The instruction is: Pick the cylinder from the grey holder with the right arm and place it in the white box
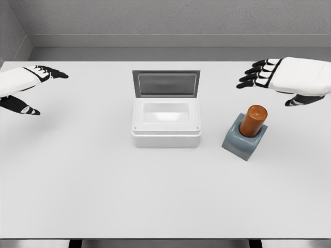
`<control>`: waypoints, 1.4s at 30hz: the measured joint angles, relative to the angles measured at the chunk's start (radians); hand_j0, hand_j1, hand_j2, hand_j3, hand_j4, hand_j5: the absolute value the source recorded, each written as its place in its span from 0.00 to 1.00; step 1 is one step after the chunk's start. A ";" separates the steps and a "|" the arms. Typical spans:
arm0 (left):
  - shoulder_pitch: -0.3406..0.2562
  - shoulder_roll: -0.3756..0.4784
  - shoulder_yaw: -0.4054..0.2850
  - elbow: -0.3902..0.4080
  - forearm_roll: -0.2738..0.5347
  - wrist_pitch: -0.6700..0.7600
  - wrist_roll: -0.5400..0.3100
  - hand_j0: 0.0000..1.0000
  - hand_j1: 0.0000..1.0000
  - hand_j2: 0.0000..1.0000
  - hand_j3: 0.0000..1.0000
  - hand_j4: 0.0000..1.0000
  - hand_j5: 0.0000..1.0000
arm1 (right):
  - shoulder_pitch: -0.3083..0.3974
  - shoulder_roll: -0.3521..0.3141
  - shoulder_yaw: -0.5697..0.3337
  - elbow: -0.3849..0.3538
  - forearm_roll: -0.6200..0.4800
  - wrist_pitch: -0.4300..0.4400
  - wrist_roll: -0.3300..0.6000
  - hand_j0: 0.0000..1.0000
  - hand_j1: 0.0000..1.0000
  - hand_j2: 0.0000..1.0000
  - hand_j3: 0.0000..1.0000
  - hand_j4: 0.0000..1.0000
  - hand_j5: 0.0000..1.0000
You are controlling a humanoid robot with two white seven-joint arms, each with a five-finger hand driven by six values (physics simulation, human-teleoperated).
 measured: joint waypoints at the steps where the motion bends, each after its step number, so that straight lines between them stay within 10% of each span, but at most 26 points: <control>1: 0.000 0.000 0.000 0.001 0.000 0.000 0.000 1.00 1.00 1.00 1.00 1.00 1.00 | -0.006 0.000 0.000 -0.002 0.000 0.000 0.000 1.00 1.00 1.00 1.00 1.00 1.00; 42: -0.015 -0.021 -0.039 0.028 -0.006 0.000 -0.007 1.00 1.00 1.00 1.00 1.00 1.00 | 0.002 0.088 0.161 0.063 0.115 0.000 0.000 0.99 0.99 0.99 0.99 0.99 0.99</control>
